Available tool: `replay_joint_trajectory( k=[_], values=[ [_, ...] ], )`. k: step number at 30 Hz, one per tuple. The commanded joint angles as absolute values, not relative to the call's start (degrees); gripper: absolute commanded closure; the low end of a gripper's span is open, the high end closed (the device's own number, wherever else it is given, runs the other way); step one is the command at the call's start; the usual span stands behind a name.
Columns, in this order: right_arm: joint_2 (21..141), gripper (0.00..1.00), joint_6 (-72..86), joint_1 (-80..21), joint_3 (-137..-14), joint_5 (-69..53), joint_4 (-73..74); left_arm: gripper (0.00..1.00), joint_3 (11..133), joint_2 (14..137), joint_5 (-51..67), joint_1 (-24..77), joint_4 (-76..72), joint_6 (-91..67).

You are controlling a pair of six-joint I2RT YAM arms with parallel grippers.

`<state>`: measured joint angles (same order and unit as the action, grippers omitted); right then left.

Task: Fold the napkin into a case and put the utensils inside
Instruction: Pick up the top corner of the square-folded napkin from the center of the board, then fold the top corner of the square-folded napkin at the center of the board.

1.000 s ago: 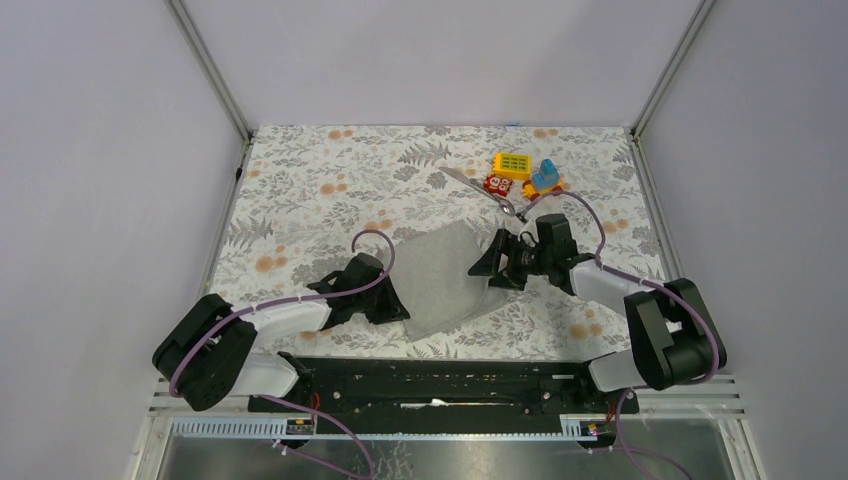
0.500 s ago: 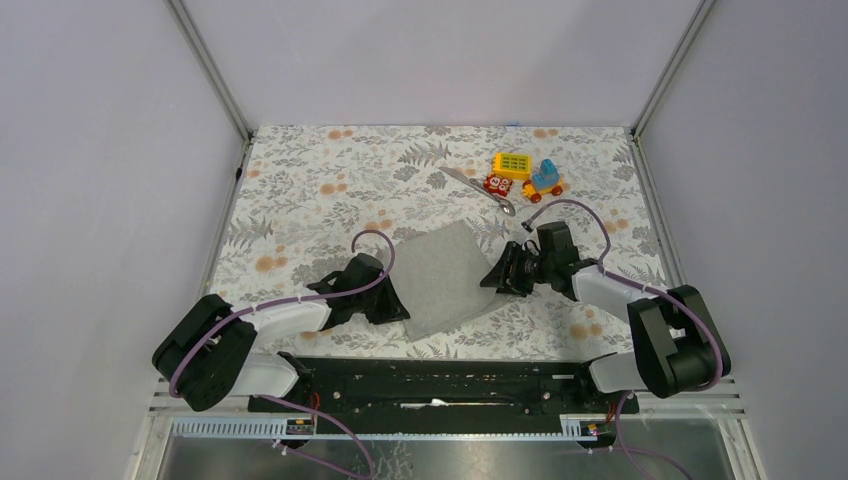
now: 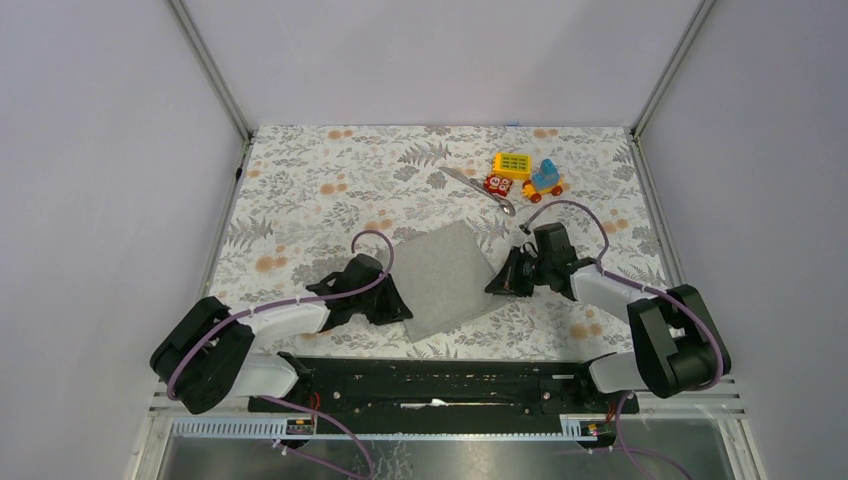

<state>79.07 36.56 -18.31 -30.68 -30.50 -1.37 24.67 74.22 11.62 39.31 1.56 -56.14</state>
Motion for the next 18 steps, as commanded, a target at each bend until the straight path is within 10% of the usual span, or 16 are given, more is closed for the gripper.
replay_joint_trajectory(
  k=[1, 18],
  values=[
    [82.24, 1.00, 34.39, -22.12, -36.25, -31.71, -1.01, 0.67, 22.62, 70.40, 12.31, 39.44, 5.08, -56.43],
    [117.19, 1.00, 44.64, -36.62, -69.43, -36.53, -11.55, 0.30, 27.23, 52.96, 22.44, 15.95, 18.73, -51.21]
  ],
)
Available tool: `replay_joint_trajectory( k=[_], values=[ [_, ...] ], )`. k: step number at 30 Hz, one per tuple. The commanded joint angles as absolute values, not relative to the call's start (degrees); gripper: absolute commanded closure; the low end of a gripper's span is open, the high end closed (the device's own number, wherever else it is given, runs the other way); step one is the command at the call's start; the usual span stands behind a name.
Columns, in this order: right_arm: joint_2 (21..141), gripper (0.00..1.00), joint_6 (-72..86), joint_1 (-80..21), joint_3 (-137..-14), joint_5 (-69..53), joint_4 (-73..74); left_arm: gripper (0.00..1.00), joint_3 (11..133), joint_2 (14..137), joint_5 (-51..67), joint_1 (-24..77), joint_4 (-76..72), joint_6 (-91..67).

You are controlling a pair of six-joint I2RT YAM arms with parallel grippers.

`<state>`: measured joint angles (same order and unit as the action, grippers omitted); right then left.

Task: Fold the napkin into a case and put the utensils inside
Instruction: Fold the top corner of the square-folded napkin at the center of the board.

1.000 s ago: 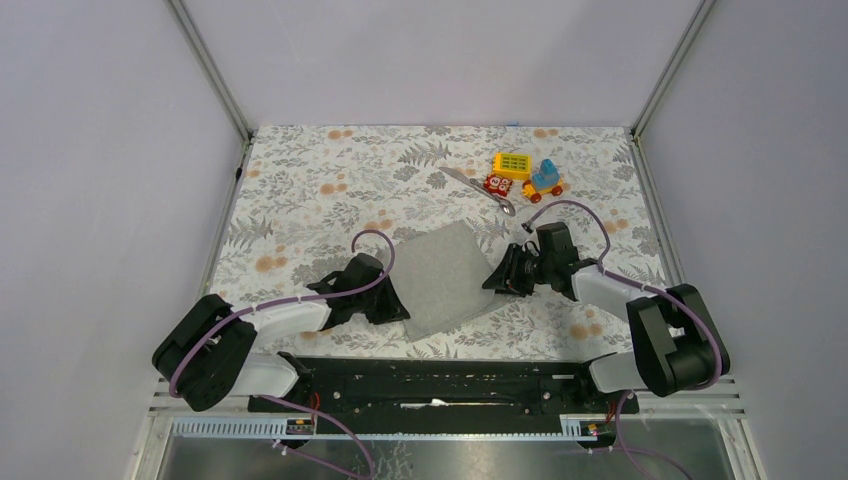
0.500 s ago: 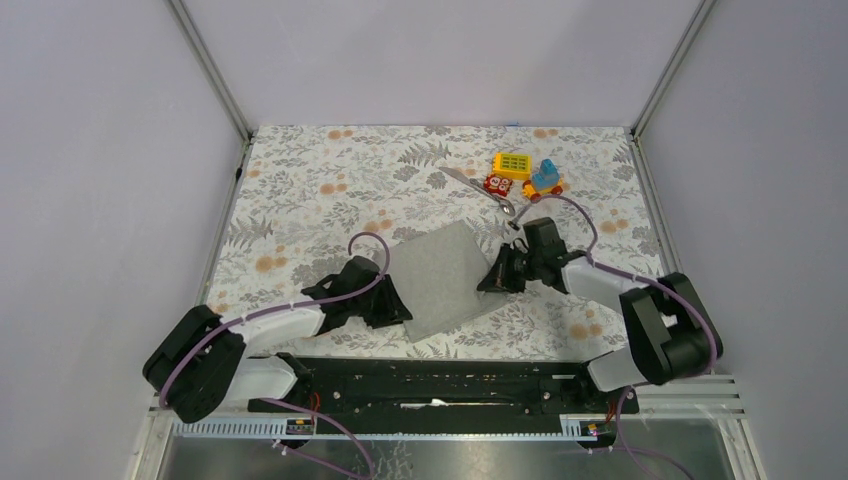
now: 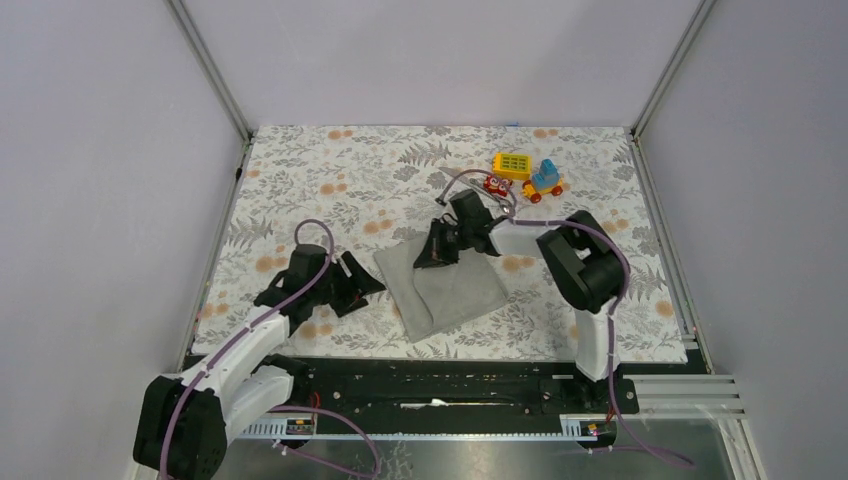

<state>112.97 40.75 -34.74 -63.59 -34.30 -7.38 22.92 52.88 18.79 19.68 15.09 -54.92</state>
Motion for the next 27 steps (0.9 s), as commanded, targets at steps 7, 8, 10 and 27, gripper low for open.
replay_joint_trajectory(
  k=[7, 8, 10, 27],
  values=[
    [124.04, 1.00, 47.27, -37.87, -77.48, -37.17, -12.54, 0.30, 28.56, 53.49, 24.10, 12.93, 19.78, -49.07],
    [124.65, 1.00, 47.43, -38.00, -78.31, -37.37, -12.57, 0.30, 28.37, 53.43, 24.07, 12.86, 19.77, -49.03],
    [125.88, 1.00, 47.71, -38.43, -80.03, -37.65, -12.36, 0.30, 27.90, 53.18, 24.07, 12.63, 19.81, -48.96],
    [131.44, 0.85, 46.76, -39.70, -87.04, -37.27, -8.88, 0.29, 28.18, 51.94, 23.55, 12.13, 21.91, -47.20]
  ],
)
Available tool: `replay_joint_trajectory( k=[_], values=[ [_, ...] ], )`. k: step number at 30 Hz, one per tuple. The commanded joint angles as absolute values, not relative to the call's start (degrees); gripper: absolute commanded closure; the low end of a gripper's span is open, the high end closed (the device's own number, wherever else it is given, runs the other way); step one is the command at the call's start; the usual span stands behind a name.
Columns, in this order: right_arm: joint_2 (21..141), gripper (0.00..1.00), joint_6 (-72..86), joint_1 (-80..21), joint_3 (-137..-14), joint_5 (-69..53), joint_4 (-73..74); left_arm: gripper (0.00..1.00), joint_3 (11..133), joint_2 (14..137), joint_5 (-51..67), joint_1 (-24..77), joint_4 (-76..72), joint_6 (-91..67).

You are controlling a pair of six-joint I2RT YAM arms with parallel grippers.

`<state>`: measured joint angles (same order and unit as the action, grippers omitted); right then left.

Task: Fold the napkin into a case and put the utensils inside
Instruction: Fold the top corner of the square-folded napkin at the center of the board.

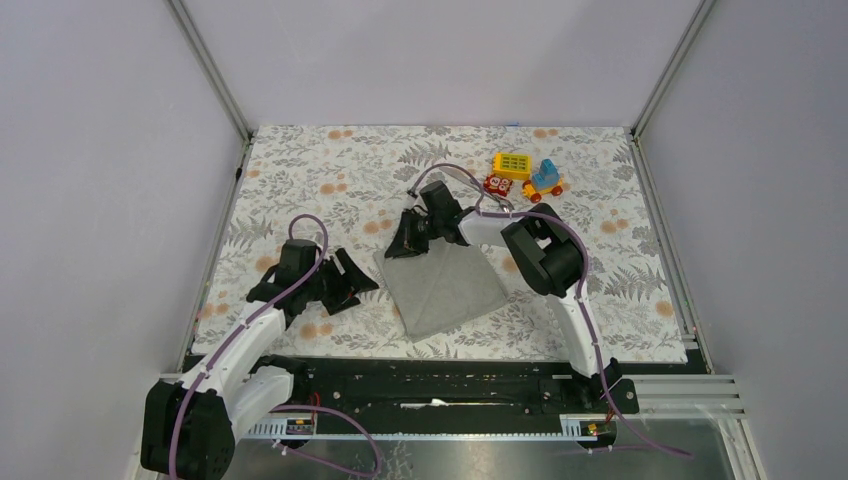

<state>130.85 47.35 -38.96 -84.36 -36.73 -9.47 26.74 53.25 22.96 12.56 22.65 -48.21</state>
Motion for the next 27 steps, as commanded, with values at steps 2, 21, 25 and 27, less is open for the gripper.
replay_joint_trajectory(
  k=[2, 21, 25, 27],
  values=[
    [131.58, 0.83, 46.77, -39.71, -87.38, -37.18, -8.73, 0.29, 27.92, 51.93, 23.64, 12.13, 21.68, -47.24],
    [116.31, 0.36, 48.94, -35.81, -82.05, -41.14, -10.14, 0.46, 32.71, 65.00, 30.54, 12.13, 10.27, -49.15],
    [113.37, 0.41, 45.98, -30.86, -75.94, -41.96, -10.47, 0.58, 37.78, 73.26, 32.22, 12.51, 5.52, -49.25],
    [113.99, 0.47, 45.66, -27.62, -74.55, -44.39, -11.92, 0.62, 40.39, 77.83, 31.12, 13.22, 3.79, -49.28]
  ],
)
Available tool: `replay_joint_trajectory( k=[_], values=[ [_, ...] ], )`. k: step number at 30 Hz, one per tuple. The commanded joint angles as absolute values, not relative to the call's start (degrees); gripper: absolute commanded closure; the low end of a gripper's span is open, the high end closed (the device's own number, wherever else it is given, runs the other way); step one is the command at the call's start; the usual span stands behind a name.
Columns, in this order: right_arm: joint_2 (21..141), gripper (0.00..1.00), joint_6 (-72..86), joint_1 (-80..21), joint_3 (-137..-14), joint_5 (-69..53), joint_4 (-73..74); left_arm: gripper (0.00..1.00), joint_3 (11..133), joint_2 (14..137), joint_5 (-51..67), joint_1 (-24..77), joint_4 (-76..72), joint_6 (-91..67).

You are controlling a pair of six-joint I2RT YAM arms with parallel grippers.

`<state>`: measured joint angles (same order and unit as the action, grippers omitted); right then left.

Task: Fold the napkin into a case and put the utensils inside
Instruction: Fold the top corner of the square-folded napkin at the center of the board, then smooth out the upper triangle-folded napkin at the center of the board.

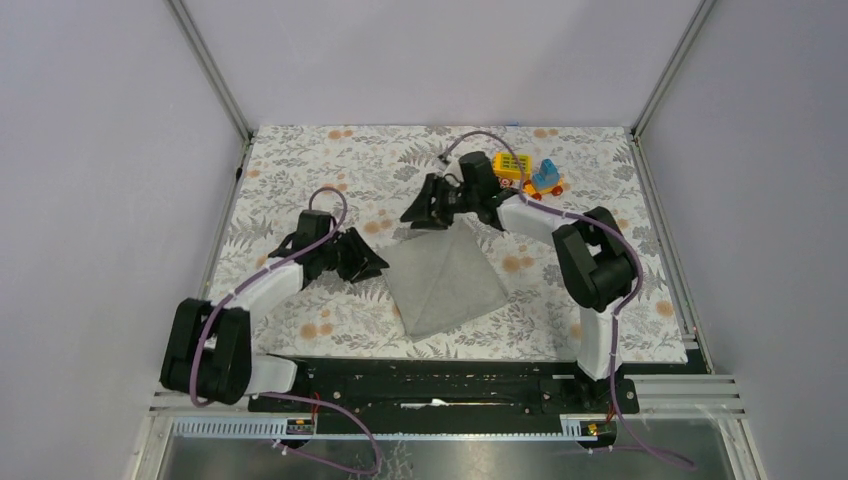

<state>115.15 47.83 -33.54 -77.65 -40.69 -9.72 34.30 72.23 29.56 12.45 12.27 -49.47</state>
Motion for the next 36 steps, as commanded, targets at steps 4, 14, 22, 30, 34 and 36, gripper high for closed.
replay_joint_trajectory(
  k=[4, 14, 22, 30, 34, 36],
  values=[
    [116.05, 0.58, 43.59, -24.33, -74.96, -47.27, -12.31, 0.70, 46.07, 87.09, 29.29, 14.42, 2.24, -48.63],
    [123.94, 0.60, 34.74, -21.14, -81.21, -46.00, -3.90, 0.78, 44.18, 94.18, 25.52, 15.38, -3.34, -48.87],
    [129.66, 0.60, 32.17, -20.98, -85.08, -46.94, -2.87, 0.79, 38.35, 91.54, 24.40, 15.46, -3.92, -48.58],
    [130.08, 0.60, 34.36, -21.44, -86.99, -48.80, -4.70, 0.78, 37.17, 86.42, 25.10, 15.73, -1.46, -48.50],
    [126.64, 0.58, 34.39, -21.39, -85.77, -48.58, -4.15, 0.67, 40.65, 83.80, 25.33, 15.54, 2.97, -47.09],
    [124.82, 0.58, 34.35, -21.44, -85.01, -48.14, -3.25, 0.54, 43.44, 83.04, 23.70, 14.87, 6.30, -45.30]
  ],
)
